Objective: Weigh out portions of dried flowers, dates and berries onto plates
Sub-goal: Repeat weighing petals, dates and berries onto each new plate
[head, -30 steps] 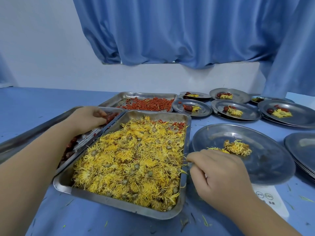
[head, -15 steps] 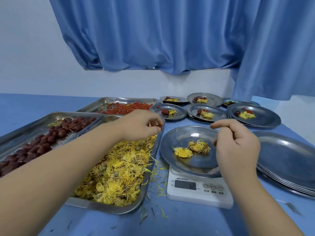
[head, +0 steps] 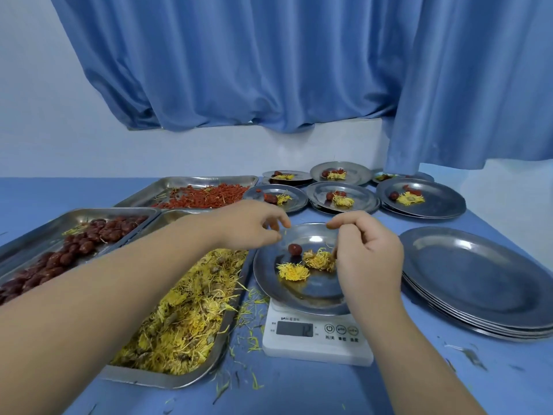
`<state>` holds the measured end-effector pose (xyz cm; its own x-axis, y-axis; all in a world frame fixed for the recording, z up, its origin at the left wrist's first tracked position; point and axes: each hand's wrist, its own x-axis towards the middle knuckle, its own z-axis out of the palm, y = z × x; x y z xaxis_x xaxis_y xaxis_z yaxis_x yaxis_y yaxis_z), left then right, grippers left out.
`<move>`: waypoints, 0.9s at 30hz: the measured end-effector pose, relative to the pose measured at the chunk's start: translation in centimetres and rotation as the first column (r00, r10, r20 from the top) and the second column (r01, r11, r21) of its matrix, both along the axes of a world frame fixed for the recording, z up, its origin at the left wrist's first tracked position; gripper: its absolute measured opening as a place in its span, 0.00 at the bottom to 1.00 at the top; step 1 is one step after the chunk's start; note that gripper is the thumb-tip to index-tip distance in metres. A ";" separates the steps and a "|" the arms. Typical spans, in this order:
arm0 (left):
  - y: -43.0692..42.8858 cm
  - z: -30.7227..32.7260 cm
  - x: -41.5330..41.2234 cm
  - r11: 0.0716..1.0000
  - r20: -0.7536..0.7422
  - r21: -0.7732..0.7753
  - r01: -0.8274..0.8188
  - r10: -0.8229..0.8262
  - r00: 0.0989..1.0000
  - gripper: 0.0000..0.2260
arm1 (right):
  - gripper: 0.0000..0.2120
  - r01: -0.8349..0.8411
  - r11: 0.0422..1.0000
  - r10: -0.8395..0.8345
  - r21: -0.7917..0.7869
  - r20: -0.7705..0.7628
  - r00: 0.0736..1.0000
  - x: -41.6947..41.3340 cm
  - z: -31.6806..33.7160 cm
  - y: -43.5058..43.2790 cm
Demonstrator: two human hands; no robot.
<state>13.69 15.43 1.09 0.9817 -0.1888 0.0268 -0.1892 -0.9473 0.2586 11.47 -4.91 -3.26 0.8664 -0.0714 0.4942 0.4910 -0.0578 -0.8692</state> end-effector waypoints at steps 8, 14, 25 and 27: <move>6.8 1.5 1.1 0.973 0.123 -0.035 -0.228 0.231 0.965 0.11 | 0.13 -0.285 0.940 0.259 -0.187 -0.151 0.954 5.0 5.0 2.0; 14.8 1.9 4.4 0.864 0.153 -0.176 -0.472 0.497 0.854 0.08 | 0.08 -0.360 0.772 0.291 -0.523 -0.213 0.933 9.7 5.8 3.8; 18.9 -2.6 14.6 0.855 -0.024 0.046 -0.516 0.517 0.856 0.14 | 0.09 -0.304 0.741 0.242 -0.598 -0.184 0.953 13.6 4.2 4.2; 18.7 -3.3 16.0 0.843 -0.095 0.104 -0.527 0.536 0.839 0.16 | 0.10 -0.311 0.731 0.256 -0.607 -0.179 0.950 13.6 4.2 4.2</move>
<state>29.65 34.10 -2.26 0.9267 0.3658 -0.0861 0.3756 -0.9100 0.1758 25.06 -0.68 0.94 0.8330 0.4824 0.2711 0.5061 -0.4662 -0.7256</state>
